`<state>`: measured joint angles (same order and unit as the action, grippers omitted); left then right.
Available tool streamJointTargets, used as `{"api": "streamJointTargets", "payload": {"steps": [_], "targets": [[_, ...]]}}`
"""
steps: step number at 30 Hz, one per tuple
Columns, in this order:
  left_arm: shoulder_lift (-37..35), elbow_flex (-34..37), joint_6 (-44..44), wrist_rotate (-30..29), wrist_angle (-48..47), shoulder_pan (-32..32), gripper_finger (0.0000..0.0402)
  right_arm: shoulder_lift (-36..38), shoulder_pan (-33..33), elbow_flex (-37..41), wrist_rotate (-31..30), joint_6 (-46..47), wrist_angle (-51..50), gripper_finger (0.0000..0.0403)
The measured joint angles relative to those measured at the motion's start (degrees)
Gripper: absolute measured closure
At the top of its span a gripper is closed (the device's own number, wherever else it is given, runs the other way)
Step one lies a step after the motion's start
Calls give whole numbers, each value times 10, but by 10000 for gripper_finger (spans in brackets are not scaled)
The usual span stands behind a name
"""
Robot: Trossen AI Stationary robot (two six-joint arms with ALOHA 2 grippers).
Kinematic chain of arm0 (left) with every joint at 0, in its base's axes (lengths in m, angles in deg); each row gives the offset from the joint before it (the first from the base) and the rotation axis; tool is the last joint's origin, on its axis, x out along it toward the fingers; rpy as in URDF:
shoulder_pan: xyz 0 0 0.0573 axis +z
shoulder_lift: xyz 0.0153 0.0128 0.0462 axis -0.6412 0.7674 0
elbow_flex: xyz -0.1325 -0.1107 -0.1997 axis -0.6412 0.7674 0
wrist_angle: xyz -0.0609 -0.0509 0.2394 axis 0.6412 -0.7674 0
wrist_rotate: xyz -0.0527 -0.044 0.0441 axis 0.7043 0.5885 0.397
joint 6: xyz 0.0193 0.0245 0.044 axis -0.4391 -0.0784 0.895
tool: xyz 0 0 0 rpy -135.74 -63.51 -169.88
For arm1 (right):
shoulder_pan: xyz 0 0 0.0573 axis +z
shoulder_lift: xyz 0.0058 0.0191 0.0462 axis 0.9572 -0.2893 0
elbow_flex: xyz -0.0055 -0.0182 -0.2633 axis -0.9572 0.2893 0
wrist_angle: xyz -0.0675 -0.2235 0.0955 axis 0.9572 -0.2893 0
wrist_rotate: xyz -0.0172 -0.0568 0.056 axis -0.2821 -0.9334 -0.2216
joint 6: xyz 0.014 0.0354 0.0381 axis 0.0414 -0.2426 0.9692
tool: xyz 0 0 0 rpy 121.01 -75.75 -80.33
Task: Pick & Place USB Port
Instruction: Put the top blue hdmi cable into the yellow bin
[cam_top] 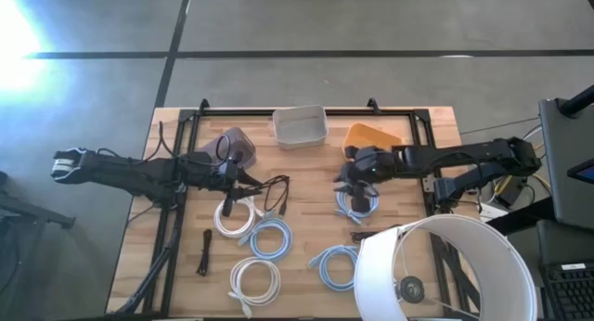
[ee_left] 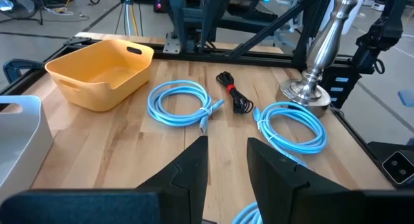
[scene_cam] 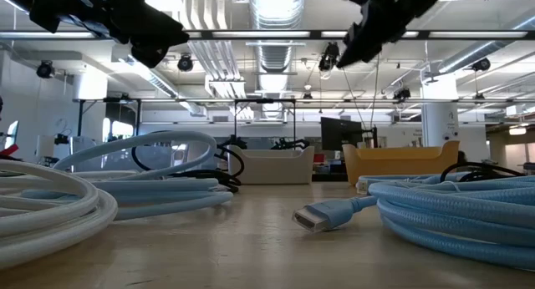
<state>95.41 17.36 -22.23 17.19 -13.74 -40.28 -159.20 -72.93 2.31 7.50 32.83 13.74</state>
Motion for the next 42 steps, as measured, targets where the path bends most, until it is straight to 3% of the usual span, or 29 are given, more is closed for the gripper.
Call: {"api": "streamJointTargets", "payload": {"steps": [6,15,21,24,42], "targets": [[2,1,-1,0,0,0,289,-38,0,12,-43,63,-101,248],[2,1,-9,0,0,0,289,-102,0,31,-61,167,-185,229],[2,1,-11,2,-1,0,289,-124,23,31,-42,147,-251,229],[2,1,-12,2,-1,0,289,-130,35,34,-11,140,-250,229],[2,1,-12,3,-5,0,289,-256,85,34,-2,104,-239,242]]}}
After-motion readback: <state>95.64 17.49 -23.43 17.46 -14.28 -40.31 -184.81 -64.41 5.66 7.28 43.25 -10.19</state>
